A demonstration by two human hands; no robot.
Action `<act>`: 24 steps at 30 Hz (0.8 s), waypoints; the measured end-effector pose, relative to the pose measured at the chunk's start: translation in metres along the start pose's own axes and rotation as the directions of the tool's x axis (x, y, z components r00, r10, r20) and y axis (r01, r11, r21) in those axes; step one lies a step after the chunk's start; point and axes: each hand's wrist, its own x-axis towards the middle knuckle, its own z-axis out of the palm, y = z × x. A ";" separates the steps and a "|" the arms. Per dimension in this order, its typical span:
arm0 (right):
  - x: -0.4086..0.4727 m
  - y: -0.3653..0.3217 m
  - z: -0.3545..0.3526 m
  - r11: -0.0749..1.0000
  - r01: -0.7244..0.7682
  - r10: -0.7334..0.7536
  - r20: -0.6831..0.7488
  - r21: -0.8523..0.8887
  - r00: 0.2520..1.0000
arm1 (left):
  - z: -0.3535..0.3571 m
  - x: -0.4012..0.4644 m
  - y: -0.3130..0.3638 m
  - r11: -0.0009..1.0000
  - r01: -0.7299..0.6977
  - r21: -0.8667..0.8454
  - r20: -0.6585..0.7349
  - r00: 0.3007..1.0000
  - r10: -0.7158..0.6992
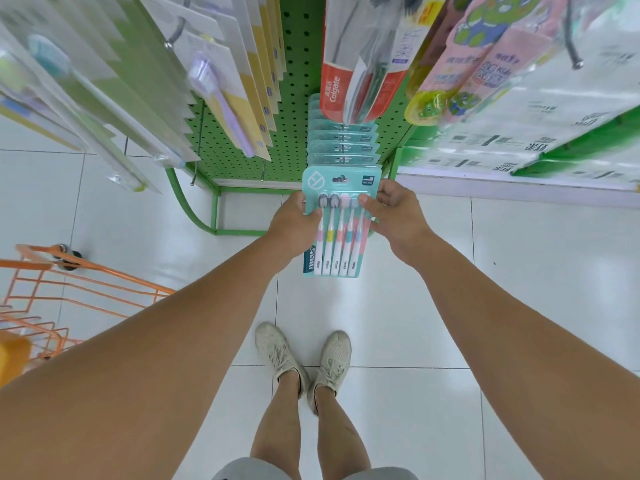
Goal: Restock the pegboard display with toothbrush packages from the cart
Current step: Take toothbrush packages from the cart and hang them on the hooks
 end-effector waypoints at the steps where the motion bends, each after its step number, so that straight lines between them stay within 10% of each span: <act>1: 0.001 0.001 -0.002 1.000 0.005 -0.005 -0.003 0.002 1.000 | 0.000 0.001 0.002 1.000 -0.001 -0.001 0.004 1.000 0.001; 24: 0.024 0.010 -0.001 0.995 -0.019 0.016 -0.034 -0.102 0.999 | 0.003 0.019 -0.003 0.997 0.075 0.037 0.134 0.988 -0.079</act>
